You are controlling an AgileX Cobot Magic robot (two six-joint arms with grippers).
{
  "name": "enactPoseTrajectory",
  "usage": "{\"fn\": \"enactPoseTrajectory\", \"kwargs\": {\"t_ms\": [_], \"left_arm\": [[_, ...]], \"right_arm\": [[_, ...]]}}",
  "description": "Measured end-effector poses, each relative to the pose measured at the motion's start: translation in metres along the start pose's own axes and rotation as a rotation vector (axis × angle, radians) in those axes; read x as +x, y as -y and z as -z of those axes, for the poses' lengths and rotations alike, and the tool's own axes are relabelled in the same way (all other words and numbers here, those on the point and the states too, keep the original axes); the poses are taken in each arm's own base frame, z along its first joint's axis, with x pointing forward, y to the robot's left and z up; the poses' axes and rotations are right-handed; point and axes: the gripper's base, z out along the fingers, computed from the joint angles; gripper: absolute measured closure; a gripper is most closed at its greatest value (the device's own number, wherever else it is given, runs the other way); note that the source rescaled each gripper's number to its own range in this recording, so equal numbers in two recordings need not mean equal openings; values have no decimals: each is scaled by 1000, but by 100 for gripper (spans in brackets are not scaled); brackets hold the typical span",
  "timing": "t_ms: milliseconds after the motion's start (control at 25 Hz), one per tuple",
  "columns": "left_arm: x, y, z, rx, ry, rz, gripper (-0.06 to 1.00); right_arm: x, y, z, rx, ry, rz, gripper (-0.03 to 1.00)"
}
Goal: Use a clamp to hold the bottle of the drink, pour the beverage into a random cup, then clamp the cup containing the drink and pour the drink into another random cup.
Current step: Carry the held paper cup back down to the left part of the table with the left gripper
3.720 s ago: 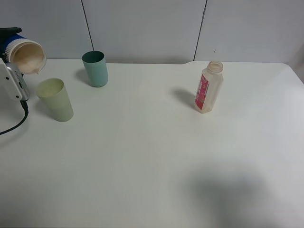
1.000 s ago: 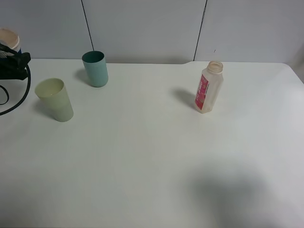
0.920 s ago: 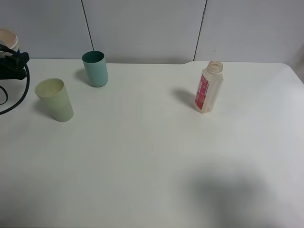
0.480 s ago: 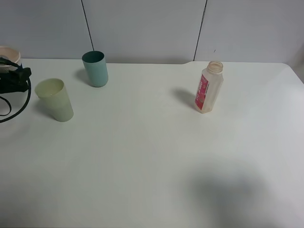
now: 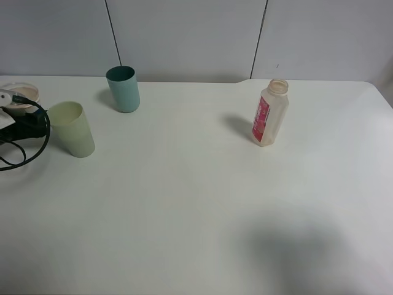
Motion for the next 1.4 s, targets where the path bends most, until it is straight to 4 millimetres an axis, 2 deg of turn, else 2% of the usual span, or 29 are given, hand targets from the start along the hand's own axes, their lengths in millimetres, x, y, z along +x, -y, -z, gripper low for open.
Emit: {"fn": "enactPoseTrajectory", "kwargs": {"t_ms": [240, 560, 760, 1160, 1400], "left_arm": [[4, -8, -14, 1, 13, -10, 93], [-2, -19, -30, 5, 60, 12, 93], [3, -24, -41, 12, 65, 59, 93], [16, -21, -62, 54, 66, 71, 93], [17, -20, -63, 62, 75, 77, 93]], "right_arm": [[0, 0, 0, 0, 0, 0, -3], [0, 0, 0, 0, 0, 0, -3], [0, 0, 0, 0, 0, 0, -3], [0, 0, 0, 0, 0, 0, -3], [0, 0, 0, 0, 0, 0, -3]]}}
